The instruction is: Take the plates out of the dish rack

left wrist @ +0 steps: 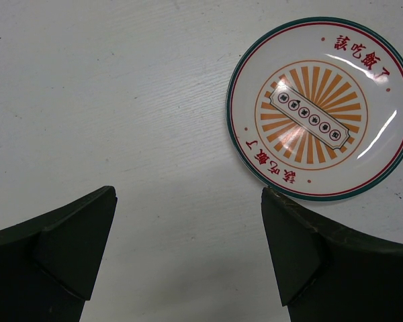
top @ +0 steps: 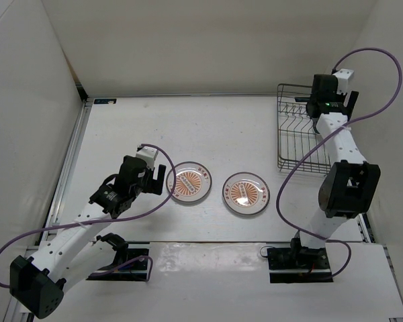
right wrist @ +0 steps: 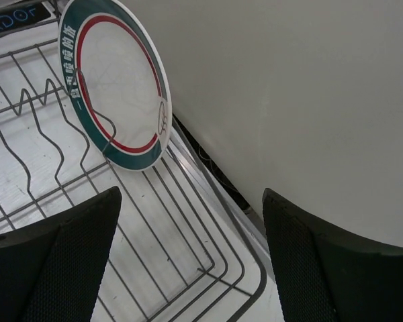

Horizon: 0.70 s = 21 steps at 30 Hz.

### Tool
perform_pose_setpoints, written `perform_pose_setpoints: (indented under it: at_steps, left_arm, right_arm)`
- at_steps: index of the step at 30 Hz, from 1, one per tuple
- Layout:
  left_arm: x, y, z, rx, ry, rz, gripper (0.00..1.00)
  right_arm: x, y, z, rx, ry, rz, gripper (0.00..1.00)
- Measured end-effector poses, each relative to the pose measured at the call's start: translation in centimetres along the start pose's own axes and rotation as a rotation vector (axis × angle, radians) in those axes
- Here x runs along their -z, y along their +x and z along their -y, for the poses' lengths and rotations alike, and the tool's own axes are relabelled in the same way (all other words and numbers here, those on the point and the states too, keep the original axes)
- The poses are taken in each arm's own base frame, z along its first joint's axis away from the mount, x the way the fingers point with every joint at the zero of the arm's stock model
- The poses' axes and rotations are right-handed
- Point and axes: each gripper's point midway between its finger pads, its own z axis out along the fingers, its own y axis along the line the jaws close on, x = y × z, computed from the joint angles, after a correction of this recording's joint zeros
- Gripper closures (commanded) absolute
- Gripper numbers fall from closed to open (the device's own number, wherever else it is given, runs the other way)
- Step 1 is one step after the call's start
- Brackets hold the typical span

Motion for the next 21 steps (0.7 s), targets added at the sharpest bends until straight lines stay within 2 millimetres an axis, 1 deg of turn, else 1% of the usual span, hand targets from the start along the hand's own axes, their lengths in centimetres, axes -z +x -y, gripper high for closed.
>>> perform_pose_setpoints:
  at_steps: [4, 6, 8, 12, 15, 18, 21]
  left_arm:
    - [0.0, -0.1, 0.0, 0.001, 0.000, 0.001, 0.00]
    - [0.0, -0.1, 0.0, 0.002, 0.000, 0.002, 0.00]
    - [0.1, -0.2, 0.0, 0.003, 0.000, 0.004, 0.00]
    - [0.2, -0.5, 0.0, 0.003, 0.001, 0.010, 0.00]
    - [0.3, -0.6, 0.0, 0.004, 0.001, 0.014, 0.00]
    - [0.3, -0.5, 0.0, 0.003, 0.001, 0.011, 0.00]
    - [0.3, -0.4, -0.1, 0.002, 0.000, 0.007, 0.00]
  right_arm:
    - [-2.2, 0.3, -0.2, 0.021, -0.111, -0.046, 0.11]
    - [-3.4, -0.5, -0.1, 0.003, -0.161, -0.047, 0.10]
    - [-4.4, -0.6, 0.0, -0.013, -0.201, -0.054, 0.10]
    - [-5.8, 1.0, -0.5, -0.012, -0.268, -0.113, 0.10]
    - [-7.2, 2.2, -1.6, -0.007, -0.311, -0.154, 0.11]
    - [-8.5, 4.2, -2.5, 0.007, -0.336, -0.208, 0.11]
    - [-9.4, 5.6, -3.1, 0.015, -0.353, -0.243, 0.12]
